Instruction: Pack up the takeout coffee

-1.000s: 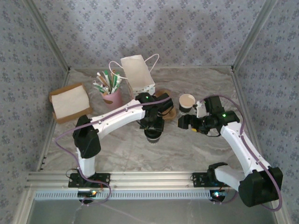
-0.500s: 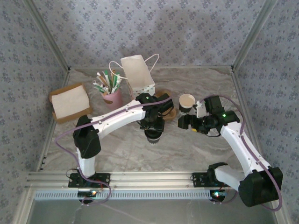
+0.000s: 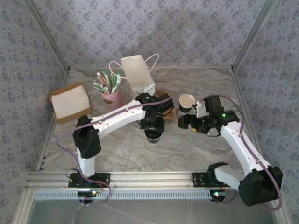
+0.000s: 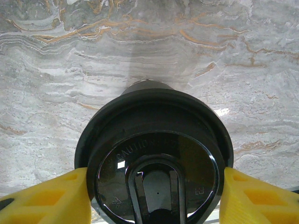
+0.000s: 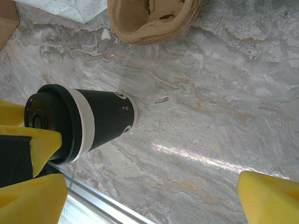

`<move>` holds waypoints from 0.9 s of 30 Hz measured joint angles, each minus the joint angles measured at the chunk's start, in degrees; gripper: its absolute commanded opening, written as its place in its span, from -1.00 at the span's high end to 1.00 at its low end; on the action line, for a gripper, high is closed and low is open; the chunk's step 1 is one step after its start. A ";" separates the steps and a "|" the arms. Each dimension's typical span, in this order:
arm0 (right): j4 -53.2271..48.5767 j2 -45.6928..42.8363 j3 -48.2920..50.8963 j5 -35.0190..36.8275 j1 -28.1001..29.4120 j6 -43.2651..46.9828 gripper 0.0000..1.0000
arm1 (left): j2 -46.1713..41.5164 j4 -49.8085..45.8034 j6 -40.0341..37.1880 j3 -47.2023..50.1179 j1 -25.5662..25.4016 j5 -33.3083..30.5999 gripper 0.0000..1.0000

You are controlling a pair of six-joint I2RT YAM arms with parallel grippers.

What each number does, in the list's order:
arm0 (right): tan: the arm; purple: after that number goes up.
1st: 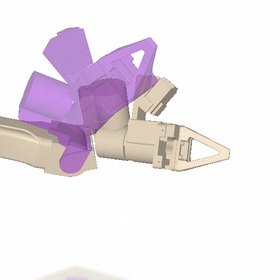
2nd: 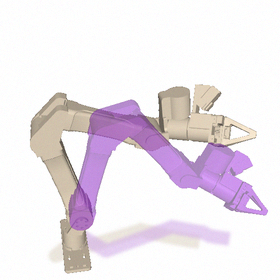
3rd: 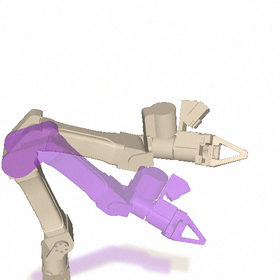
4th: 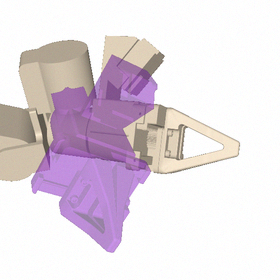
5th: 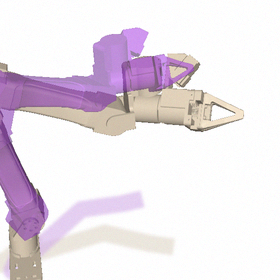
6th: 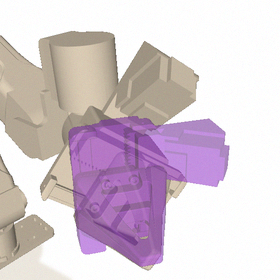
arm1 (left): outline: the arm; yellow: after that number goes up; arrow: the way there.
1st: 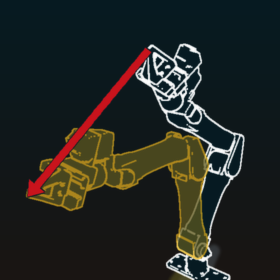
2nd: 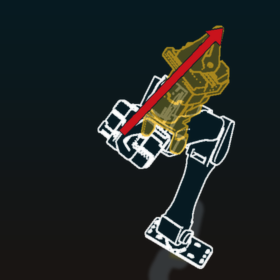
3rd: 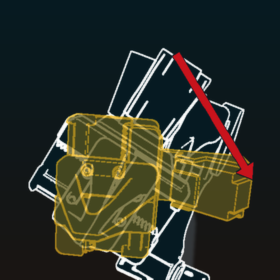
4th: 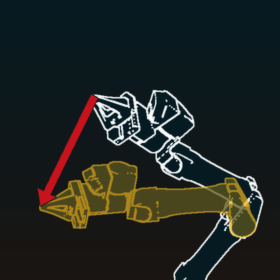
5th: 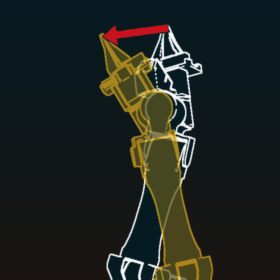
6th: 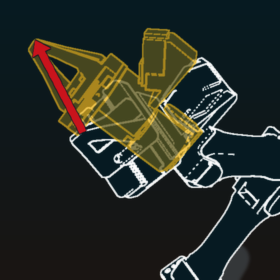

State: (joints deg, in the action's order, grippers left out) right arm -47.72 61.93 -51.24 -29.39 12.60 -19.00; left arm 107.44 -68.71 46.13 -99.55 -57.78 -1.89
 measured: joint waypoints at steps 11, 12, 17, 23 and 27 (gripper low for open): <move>0.02 0.04 0.00 0.00 0.00 0.00 -0.92 | -0.17 -0.04 0.02 0.00 0.00 -0.04 -0.20; 0.02 0.09 0.00 0.00 0.00 0.00 -0.92 | -0.20 -0.04 0.02 0.00 0.00 -0.04 -0.20; 0.04 0.13 0.00 0.00 0.00 0.00 -0.92 | -0.20 -0.04 0.42 0.00 -0.22 -0.04 -0.20; 0.02 0.13 0.00 0.00 0.00 0.00 -0.92 | -0.22 0.15 0.46 0.35 -0.37 -0.09 -0.19; 0.02 0.13 0.00 0.00 0.00 0.00 -0.92 | -0.22 0.17 0.46 0.57 -0.37 -0.31 -0.20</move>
State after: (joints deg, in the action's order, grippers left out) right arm -47.70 62.06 -51.24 -29.39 12.60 -19.00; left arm 107.22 -68.53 46.59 -98.98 -58.15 -2.20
